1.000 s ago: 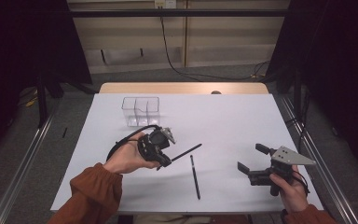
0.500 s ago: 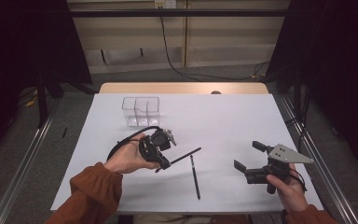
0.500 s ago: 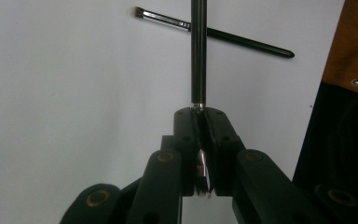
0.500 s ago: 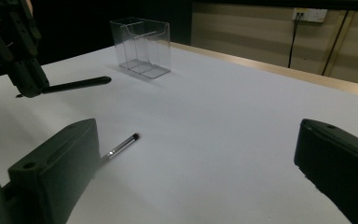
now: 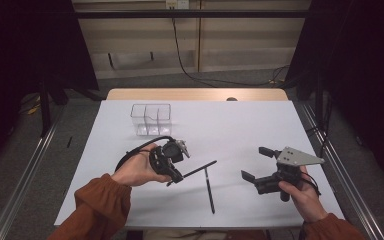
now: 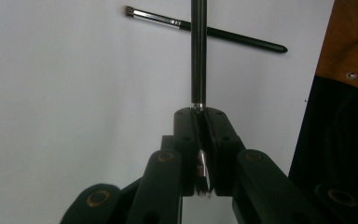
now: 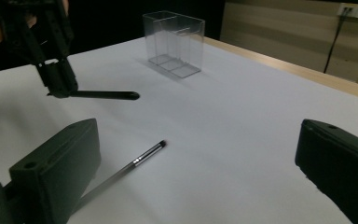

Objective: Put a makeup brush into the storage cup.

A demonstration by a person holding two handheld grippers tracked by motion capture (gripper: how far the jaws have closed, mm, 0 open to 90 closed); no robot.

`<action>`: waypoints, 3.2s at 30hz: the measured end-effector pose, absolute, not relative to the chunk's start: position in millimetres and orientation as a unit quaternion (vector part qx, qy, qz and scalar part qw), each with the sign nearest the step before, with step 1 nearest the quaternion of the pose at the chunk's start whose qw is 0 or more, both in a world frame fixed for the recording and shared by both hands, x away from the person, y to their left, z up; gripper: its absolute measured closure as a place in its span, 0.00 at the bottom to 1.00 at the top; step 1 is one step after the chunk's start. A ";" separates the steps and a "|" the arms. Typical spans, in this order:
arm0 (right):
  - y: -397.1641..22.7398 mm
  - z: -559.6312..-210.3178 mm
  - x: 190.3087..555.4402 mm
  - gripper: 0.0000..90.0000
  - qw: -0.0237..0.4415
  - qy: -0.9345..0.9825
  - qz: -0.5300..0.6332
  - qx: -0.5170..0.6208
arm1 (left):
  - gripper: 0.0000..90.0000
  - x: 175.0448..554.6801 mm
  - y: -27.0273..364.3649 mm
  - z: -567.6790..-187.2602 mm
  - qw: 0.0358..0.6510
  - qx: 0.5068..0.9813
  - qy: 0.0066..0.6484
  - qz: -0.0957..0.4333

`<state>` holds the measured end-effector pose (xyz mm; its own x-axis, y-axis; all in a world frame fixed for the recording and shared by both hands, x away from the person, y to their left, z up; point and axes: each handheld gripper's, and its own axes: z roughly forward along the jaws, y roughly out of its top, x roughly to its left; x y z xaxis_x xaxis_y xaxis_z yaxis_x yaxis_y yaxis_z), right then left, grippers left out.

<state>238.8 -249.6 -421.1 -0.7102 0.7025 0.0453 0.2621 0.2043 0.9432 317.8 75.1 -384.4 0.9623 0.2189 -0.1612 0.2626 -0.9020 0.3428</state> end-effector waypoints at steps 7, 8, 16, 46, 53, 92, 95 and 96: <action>-234.4 -410.5 252.8 0.00 0.182 0.776 0.529 0.291 | 0.93 317.0 75.1 -383.7 0.184 0.974 0.121 -0.057; -233.0 -409.1 254.2 0.01 0.183 0.778 0.527 0.290 | 0.93 318.3 75.5 -382.7 0.181 0.975 0.114 -0.054; -214.3 -400.2 270.1 0.01 0.119 0.838 0.476 0.241 | 0.93 318.5 73.8 -385.4 0.174 0.976 0.115 -0.057; -161.4 -386.0 308.3 0.06 0.004 0.945 0.305 0.115 | 0.93 322.9 74.2 -391.3 0.139 0.983 0.099 -0.070; -145.8 -388.3 316.6 0.11 -0.006 0.966 0.240 0.101 | 0.93 320.6 71.6 -393.7 0.138 0.983 0.100 -0.065; -112.1 -402.1 334.0 0.78 -0.082 0.984 0.152 0.042 | 0.93 315.5 61.6 -397.1 0.125 0.988 0.077 -0.055; -112.7 -401.8 334.6 0.81 -0.083 0.984 0.155 0.039 | 0.93 315.5 61.7 -397.7 0.125 0.988 0.076 -0.056; -112.8 -401.8 334.4 0.82 -0.083 0.984 0.154 0.039 | 0.93 315.5 61.5 -398.0 0.123 0.988 0.072 -0.059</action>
